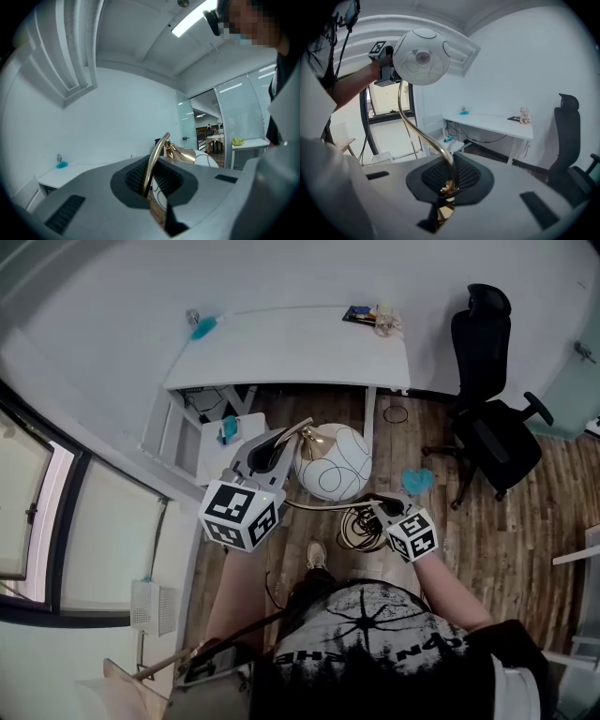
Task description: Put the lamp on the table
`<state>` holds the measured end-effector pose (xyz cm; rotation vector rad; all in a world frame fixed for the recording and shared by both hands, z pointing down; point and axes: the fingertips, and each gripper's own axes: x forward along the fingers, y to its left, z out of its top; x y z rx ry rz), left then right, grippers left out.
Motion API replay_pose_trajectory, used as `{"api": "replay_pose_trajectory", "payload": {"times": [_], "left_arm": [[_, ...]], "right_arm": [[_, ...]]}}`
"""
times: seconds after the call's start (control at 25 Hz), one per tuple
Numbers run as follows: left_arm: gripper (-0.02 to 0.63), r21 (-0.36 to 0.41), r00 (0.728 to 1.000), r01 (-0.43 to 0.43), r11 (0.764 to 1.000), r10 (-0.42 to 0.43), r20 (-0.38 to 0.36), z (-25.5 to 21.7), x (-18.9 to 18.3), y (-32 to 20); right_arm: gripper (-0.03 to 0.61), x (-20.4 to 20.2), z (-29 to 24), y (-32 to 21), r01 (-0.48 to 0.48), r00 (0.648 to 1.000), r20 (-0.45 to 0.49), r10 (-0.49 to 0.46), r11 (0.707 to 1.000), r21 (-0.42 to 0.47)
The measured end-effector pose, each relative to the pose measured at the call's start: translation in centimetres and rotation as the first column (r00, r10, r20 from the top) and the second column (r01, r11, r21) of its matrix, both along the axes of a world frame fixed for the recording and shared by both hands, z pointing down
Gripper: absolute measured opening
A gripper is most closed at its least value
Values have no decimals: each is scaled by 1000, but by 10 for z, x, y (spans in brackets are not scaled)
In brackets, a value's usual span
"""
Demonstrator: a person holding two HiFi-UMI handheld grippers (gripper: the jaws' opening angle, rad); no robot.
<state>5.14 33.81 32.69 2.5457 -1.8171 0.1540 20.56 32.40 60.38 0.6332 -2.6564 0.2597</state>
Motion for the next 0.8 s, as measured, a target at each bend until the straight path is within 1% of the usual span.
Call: {"api": "replay_pose_trajectory", "payload": {"times": [0.32, 0.52, 0.8], "left_arm": [[23, -9, 999, -52, 999, 52, -11, 4, -24, -56], [23, -2, 997, -81, 997, 81, -8, -5, -54, -102], [23, 17, 992, -130, 991, 130, 1, 0, -75, -135]], "right_arm": [[21, -22, 2, -55, -52, 999, -11, 52, 999, 16], [21, -53, -5, -98, -83, 996, -10, 84, 996, 18], [21, -76, 0, -132, -135, 991, -2, 136, 990, 40]]}}
